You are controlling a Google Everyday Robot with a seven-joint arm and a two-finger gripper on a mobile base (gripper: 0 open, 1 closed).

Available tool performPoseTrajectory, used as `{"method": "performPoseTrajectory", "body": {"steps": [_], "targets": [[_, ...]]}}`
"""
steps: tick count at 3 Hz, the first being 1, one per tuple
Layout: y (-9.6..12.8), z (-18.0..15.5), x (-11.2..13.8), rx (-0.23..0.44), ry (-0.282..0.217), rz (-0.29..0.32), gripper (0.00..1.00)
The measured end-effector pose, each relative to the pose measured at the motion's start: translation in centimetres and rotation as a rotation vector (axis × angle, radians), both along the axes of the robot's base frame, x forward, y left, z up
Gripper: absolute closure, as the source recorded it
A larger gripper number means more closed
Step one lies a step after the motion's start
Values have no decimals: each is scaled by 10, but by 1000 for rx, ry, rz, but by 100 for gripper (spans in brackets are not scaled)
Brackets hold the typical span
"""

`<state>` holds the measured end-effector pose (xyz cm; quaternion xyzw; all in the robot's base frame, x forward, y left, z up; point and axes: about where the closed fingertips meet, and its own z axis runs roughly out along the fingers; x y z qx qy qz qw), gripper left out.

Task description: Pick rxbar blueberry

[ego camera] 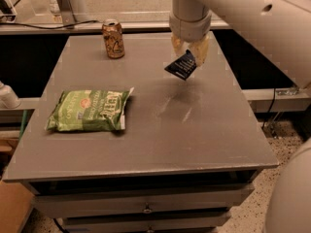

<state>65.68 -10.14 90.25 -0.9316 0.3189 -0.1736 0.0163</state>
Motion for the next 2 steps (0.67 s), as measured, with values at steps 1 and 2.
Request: {"method": "performPoseTrajectory", "body": {"steps": [1,2], "targets": [[1,39,0,137,-17,-62,100],[5,48,3,165,-35,-57,100]]}}
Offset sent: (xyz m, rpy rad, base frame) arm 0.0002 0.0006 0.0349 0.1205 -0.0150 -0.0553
